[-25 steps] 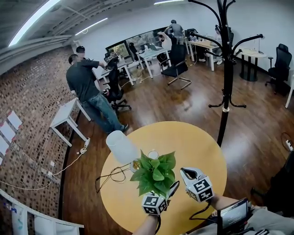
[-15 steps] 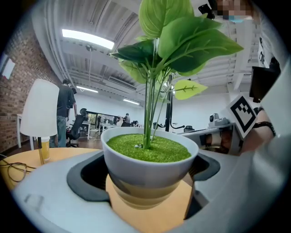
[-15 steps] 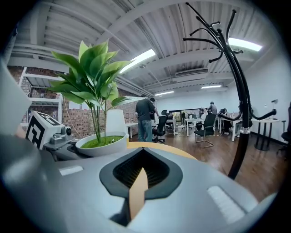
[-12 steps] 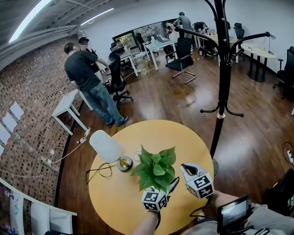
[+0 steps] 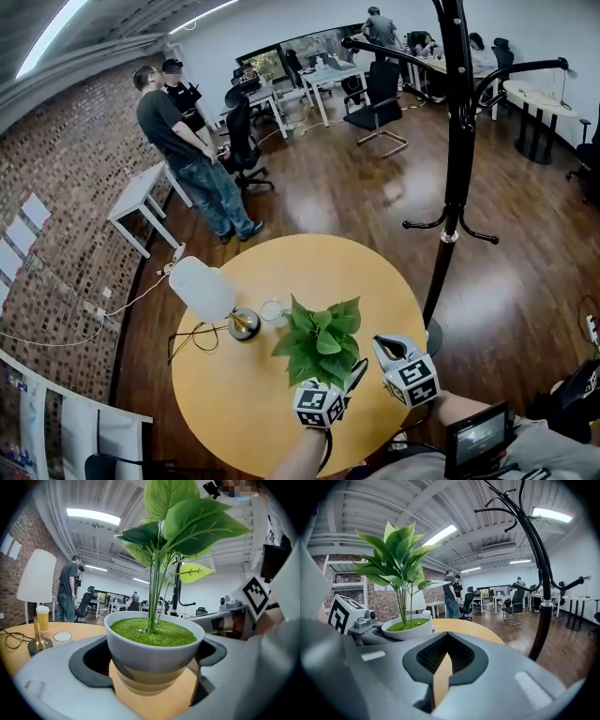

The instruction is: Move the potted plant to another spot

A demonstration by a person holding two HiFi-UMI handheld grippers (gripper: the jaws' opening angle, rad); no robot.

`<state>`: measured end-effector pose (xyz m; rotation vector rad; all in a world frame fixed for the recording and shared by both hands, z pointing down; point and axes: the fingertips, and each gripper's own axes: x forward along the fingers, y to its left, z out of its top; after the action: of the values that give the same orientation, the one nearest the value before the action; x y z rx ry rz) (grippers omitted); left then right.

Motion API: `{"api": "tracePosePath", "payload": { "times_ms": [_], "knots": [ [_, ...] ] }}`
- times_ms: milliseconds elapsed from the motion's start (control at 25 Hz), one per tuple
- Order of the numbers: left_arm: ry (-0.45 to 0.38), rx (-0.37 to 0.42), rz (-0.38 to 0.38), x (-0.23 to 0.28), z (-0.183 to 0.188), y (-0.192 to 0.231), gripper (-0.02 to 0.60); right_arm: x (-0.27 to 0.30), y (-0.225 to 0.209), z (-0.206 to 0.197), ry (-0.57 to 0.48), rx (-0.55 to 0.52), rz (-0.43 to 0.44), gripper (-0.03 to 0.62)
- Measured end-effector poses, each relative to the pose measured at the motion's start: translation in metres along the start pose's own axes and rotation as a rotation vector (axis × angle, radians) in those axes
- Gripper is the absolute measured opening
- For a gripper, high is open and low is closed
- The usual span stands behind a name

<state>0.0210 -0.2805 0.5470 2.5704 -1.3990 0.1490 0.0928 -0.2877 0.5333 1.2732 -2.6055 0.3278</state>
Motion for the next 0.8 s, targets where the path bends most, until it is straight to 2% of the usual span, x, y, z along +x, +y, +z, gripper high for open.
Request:
{"api": "tracePosePath", "payload": {
  "times_ms": [160,800],
  "knots": [
    [0.012,-0.007,0.006,0.010,-0.016,-0.005,0.520,-0.002,-0.010,-0.014,0.024,0.002,-0.003,0.006],
    [0.031,-0.058,0.060,0.050,-0.099,0.051,0.520,0.030,-0.016,-0.092,0.182,-0.029,-0.012,0.006]
  ]
}}
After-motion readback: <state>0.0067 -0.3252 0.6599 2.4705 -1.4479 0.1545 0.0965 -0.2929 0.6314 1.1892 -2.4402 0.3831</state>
